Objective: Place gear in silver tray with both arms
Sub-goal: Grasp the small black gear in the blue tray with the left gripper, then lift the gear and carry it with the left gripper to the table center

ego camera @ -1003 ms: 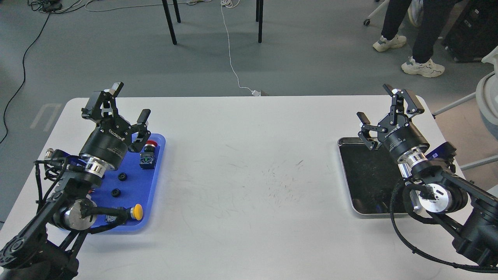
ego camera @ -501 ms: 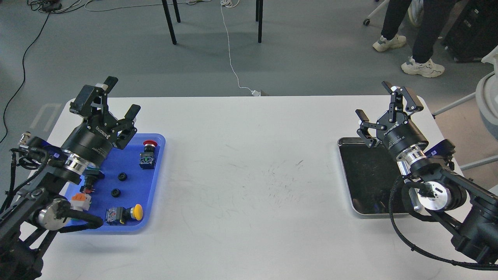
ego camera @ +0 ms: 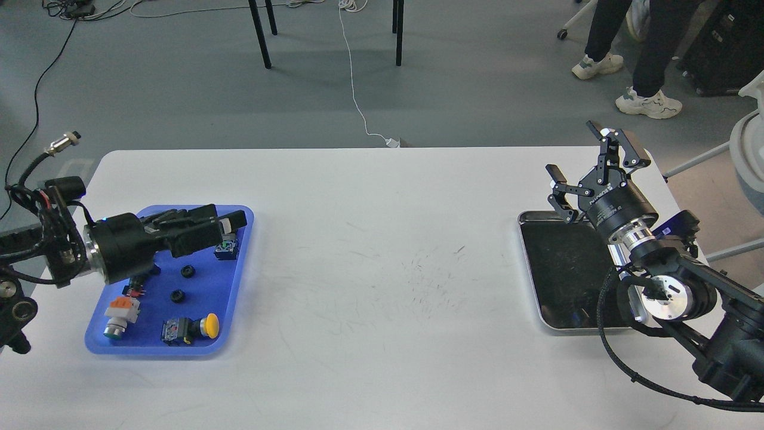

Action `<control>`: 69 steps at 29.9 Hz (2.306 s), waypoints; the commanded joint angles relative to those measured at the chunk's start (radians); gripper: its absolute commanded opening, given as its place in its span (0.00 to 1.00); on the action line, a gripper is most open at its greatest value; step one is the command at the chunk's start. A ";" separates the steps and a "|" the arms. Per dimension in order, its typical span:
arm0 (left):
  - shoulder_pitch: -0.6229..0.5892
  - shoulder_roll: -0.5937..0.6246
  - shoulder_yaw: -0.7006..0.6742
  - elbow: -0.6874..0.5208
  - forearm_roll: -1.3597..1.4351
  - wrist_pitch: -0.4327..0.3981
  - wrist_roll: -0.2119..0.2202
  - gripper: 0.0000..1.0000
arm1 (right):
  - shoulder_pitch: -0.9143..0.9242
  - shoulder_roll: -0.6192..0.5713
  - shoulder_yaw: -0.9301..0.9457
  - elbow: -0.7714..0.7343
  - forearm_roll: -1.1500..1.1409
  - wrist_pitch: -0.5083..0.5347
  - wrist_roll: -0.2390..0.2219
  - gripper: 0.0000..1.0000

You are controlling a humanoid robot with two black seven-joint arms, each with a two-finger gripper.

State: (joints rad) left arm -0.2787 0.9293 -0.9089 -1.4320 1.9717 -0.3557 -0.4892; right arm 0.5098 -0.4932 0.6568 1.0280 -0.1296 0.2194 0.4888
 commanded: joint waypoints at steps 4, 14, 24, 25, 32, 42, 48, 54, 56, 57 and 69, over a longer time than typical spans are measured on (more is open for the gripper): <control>-0.066 0.025 0.120 0.113 0.205 0.029 0.000 0.90 | -0.001 0.001 0.000 0.000 -0.001 -0.002 0.000 0.98; -0.241 -0.058 0.354 0.288 0.210 0.057 0.000 0.76 | 0.001 -0.001 0.000 0.001 -0.001 0.000 0.000 0.98; -0.269 -0.087 0.409 0.344 0.210 0.057 0.000 0.66 | 0.003 0.001 0.001 0.003 -0.001 -0.002 0.000 0.98; -0.269 -0.089 0.410 0.347 0.210 0.057 0.000 0.65 | 0.003 0.001 0.001 0.003 -0.001 -0.002 0.000 0.98; -0.269 -0.116 0.412 0.395 0.210 0.057 0.000 0.62 | 0.001 -0.001 0.001 0.004 -0.001 0.000 0.000 0.98; -0.277 -0.133 0.430 0.430 0.210 0.057 0.000 0.27 | -0.001 -0.004 0.003 0.009 -0.001 0.000 0.000 0.98; -0.281 -0.135 0.430 0.441 0.210 0.060 0.000 0.12 | 0.001 -0.004 0.004 0.009 -0.001 0.000 0.000 0.98; -0.310 -0.130 0.429 0.427 0.210 0.064 0.000 0.10 | 0.001 -0.004 0.004 0.009 -0.001 0.000 0.000 0.98; -0.333 -0.124 0.427 0.401 0.210 0.066 0.000 0.10 | 0.001 -0.007 0.004 0.009 -0.001 0.000 0.000 0.98; -0.353 -0.113 0.427 0.369 0.210 0.064 0.000 0.10 | 0.001 -0.008 0.006 0.009 -0.001 0.000 0.000 0.98; -0.527 -0.053 0.433 0.008 0.210 -0.023 0.000 0.10 | 0.101 -0.016 0.000 0.014 0.001 0.005 0.000 0.98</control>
State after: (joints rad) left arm -0.7742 0.9175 -0.4816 -1.3996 2.1818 -0.3539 -0.4888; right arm 0.5736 -0.5091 0.6583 1.0429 -0.1288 0.2255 0.4887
